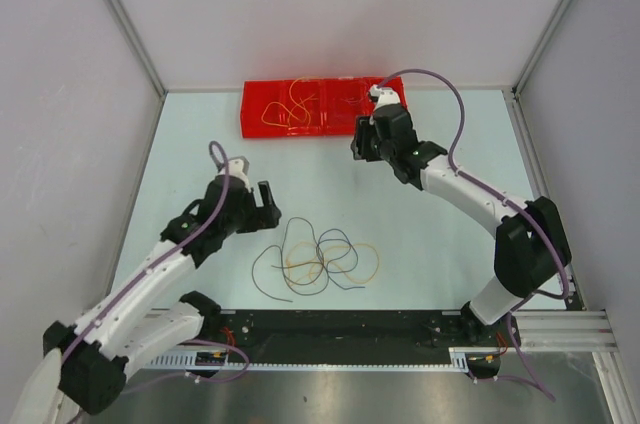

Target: Untangle the cables

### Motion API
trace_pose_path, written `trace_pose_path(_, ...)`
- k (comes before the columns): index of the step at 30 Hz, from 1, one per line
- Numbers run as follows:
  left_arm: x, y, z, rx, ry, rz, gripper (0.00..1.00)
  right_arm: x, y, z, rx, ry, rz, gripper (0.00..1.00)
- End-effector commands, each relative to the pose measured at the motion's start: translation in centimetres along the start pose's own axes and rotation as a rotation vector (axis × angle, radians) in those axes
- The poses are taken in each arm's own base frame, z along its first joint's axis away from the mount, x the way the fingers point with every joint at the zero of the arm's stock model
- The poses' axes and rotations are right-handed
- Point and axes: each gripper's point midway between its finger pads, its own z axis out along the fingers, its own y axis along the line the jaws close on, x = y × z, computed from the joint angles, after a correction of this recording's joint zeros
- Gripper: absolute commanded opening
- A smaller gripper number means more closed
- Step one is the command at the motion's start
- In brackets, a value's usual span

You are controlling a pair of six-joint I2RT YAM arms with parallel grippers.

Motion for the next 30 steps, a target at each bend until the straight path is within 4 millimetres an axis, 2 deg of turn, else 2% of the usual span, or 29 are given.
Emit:
trace_pose_path(1,1.9,-2.3,2.6,0.013,0.057,-0.043,0.86,1.0,0.3,-1.8,-0.035,0.043,0.048,0.49)
trace_pose_path(6,4.1,-3.0,3.9,-0.034,0.108,-0.083,0.8,2.7,0.3,-2.1,-0.056,0.082,0.05,0.48)
trace_pose_path(10,6.4,-3.1,4.3,-0.061,0.144,-0.101,0.71,3.0,0.1,-2.4,-0.056,0.09,0.041,0.48)
trace_pose_path(18,10.0,-2.5,4.8,-0.113,0.21,-0.08,0.64,3.2,-0.4,-2.6,-0.06,0.096,0.048,0.48)
trace_pose_path(22,11.2,-2.0,5.3,-0.123,0.225,-0.077,0.61,3.2,-0.5,-2.5,-0.063,0.099,0.052,0.48)
trace_pose_path(30,11.8,-1.5,6.1,-0.148,0.223,-0.065,0.55,3.8,-0.5,-2.3,-0.065,0.113,0.058,0.47)
